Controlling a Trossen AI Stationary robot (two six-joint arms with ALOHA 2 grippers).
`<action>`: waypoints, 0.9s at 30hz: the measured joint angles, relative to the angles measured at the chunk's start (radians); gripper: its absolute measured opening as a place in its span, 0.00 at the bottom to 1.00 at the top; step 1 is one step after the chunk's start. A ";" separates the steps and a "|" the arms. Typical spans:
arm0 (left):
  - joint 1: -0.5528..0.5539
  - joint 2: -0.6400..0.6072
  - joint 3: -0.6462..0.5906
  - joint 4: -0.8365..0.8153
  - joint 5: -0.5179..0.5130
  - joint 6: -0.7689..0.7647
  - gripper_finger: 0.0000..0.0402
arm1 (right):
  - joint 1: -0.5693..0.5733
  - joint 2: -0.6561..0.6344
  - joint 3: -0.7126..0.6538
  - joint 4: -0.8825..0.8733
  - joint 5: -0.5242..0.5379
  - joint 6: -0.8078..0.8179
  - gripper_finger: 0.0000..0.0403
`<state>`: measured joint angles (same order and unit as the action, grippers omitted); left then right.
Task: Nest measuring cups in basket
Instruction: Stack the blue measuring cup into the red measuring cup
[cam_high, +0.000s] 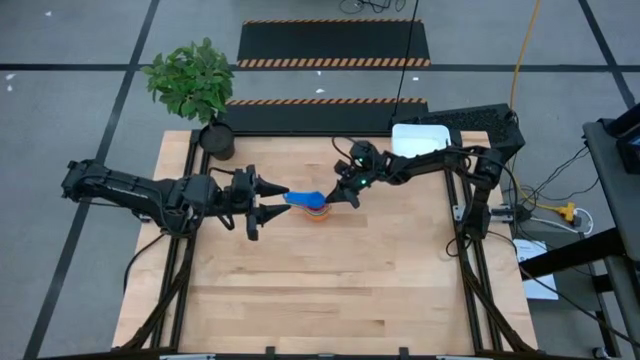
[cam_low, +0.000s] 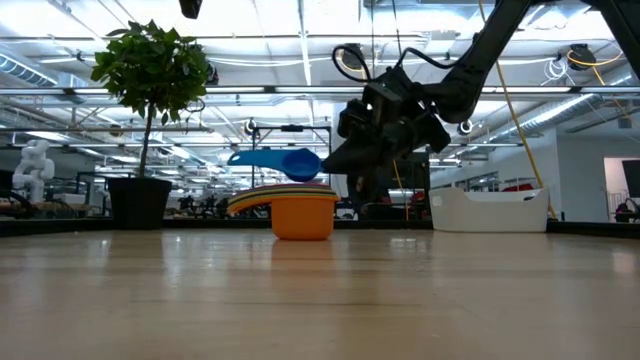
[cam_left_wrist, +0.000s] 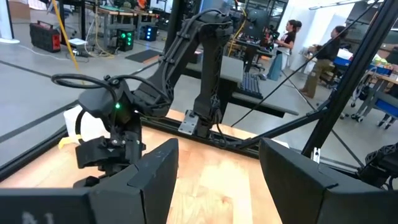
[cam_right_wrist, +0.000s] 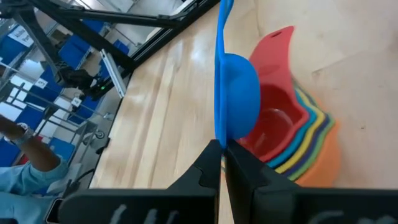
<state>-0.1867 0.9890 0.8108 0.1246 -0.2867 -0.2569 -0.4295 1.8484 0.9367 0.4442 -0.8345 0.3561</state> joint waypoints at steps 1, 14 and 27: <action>0.000 0.000 0.000 0.000 0.000 0.000 0.56 | 0.007 0.000 0.000 0.000 0.000 0.000 0.00; -0.017 0.000 0.000 0.000 0.000 0.000 0.56 | 0.008 0.000 0.000 -0.017 0.054 -0.011 0.03; -0.023 0.000 0.000 0.002 0.000 0.012 0.56 | 0.005 0.000 0.000 -0.042 0.053 -0.026 0.06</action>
<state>-0.2100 0.9890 0.8108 0.1268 -0.2867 -0.2447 -0.4246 1.8484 0.9367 0.4023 -0.7819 0.3304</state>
